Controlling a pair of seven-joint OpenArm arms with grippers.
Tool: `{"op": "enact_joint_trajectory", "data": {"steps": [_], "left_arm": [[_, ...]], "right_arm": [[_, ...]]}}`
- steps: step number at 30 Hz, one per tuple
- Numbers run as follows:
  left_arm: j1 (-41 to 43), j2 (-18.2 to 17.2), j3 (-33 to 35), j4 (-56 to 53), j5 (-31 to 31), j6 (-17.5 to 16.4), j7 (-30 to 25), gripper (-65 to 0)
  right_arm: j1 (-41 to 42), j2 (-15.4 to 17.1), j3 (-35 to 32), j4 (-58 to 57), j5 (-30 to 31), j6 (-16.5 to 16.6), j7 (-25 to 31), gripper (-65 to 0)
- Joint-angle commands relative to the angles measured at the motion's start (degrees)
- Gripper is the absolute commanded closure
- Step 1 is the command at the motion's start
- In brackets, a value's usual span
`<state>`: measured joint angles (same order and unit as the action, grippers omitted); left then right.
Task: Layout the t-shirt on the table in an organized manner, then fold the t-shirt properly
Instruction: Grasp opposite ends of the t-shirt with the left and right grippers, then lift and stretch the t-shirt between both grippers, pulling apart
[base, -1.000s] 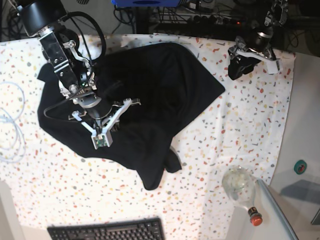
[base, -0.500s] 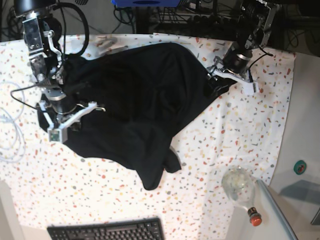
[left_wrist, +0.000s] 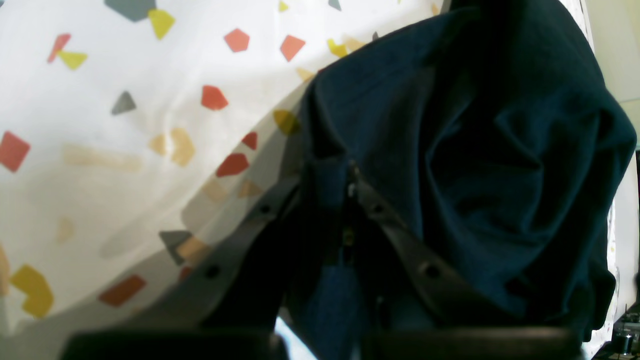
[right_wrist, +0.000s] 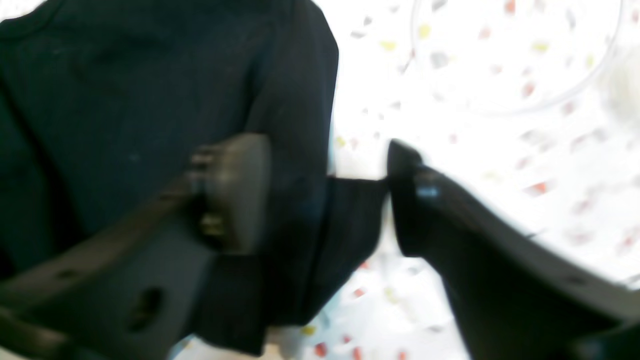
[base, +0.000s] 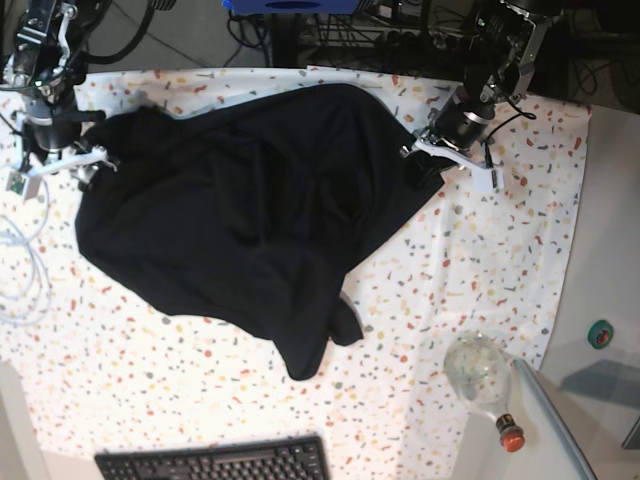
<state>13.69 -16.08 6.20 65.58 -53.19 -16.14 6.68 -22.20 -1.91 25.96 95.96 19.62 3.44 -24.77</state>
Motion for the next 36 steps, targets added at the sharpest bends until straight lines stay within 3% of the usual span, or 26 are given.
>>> {"op": "enact_joint_trajectory", "data": {"steps": [1,5,11,22,23,25,31,36], "left_arm": [[0.1,-0.8,-0.3,0.7,-0.1,-0.2,-0.6,0.0],[0.1,-1.8,-0.3,0.7,-0.1,-0.2,-0.6,0.0],[0.1,-1.9,-0.3,0.7,-0.1,-0.2,-0.6,0.0],[0.1,-1.9,-0.4,0.7,-0.1,-0.2,-0.6,0.0],[0.1,-1.9,-0.4,0.8,-0.1,-0.2,-0.6,0.0],[0.1,-1.9,-1.8,0.8,-0.1,-0.2,-0.6,0.0],[1.7,-1.9,-8.0,2.9,0.1,-0.2,-0.6,0.0],[3.8,-2.0,-11.3,8.2,0.2,0.0,-0.5,0.0]], "right_arm": [[0.5,-0.4,2.9,-0.6,0.0,0.6,1.1,-41.4],[4.0,-1.2,9.9,-7.0,0.0,4.4,0.8,-33.2],[4.6,0.0,10.0,-13.3,-0.1,4.6,0.8,-21.8],[4.6,0.1,5.0,-14.2,-0.2,4.6,0.7,-19.8],[4.5,0.1,4.6,-14.2,-0.2,4.6,0.7,-15.5],[4.5,0.1,4.9,-14.2,-0.2,4.6,-1.0,0.0],[4.5,-0.3,10.1,-10.1,-0.1,4.6,-5.3,0.0],[3.6,-0.5,10.4,-0.4,-0.1,4.6,-9.1,0.0]]}}
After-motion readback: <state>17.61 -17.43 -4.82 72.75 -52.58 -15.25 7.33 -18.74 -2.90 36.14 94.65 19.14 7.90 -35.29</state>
